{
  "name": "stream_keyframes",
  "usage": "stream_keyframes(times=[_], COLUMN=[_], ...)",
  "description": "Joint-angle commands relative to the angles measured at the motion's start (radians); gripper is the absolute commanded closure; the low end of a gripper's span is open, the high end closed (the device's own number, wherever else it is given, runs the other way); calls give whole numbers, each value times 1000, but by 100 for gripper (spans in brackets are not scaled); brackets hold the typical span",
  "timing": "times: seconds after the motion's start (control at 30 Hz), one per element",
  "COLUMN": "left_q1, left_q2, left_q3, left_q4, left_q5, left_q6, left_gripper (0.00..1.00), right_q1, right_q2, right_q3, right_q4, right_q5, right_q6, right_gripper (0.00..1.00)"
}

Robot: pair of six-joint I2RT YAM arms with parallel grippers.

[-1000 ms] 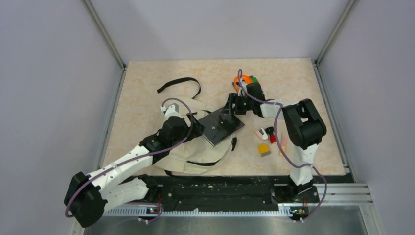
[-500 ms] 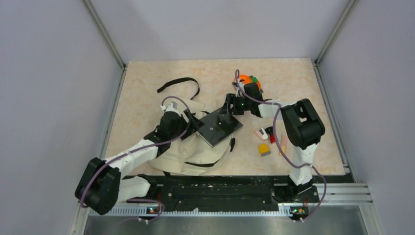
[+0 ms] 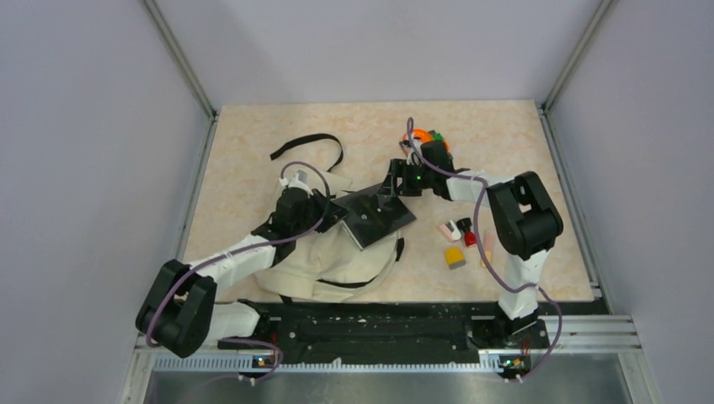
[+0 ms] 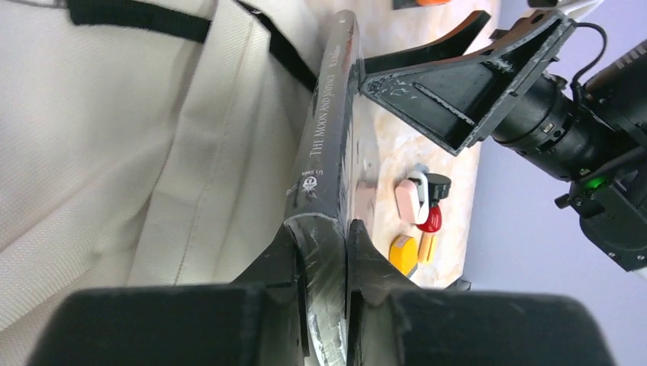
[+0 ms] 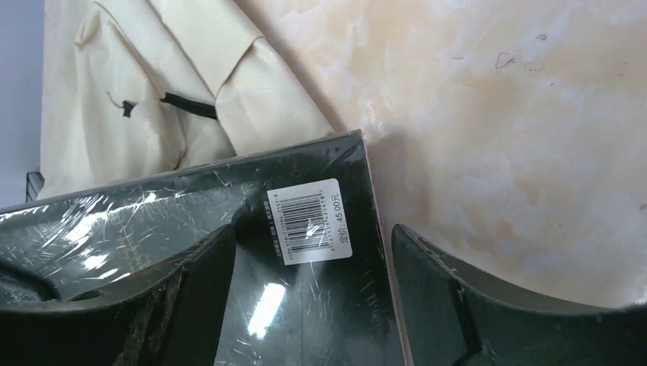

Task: Pack the student bag
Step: Pick up the book from the center of the board.

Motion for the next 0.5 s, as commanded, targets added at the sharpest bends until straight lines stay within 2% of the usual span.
stream_keyframes(times=[0.0, 0.23, 0.47], left_q1=[-15, -10, -1], left_q2=[-115, -373, -550], left_q3=[-14, 0, 95], left_q4=[103, 80, 41], left_q5=[-21, -34, 94], left_q6=[189, 291, 315], left_gripper=[100, 100, 100], right_q1=[24, -43, -85], right_q2=[-52, -372, -661], right_q3=[-36, -79, -121], right_q4=[-235, -261, -229], right_q5=[44, 48, -101], right_q6=[-77, -149, -158], right_gripper=[27, 18, 11])
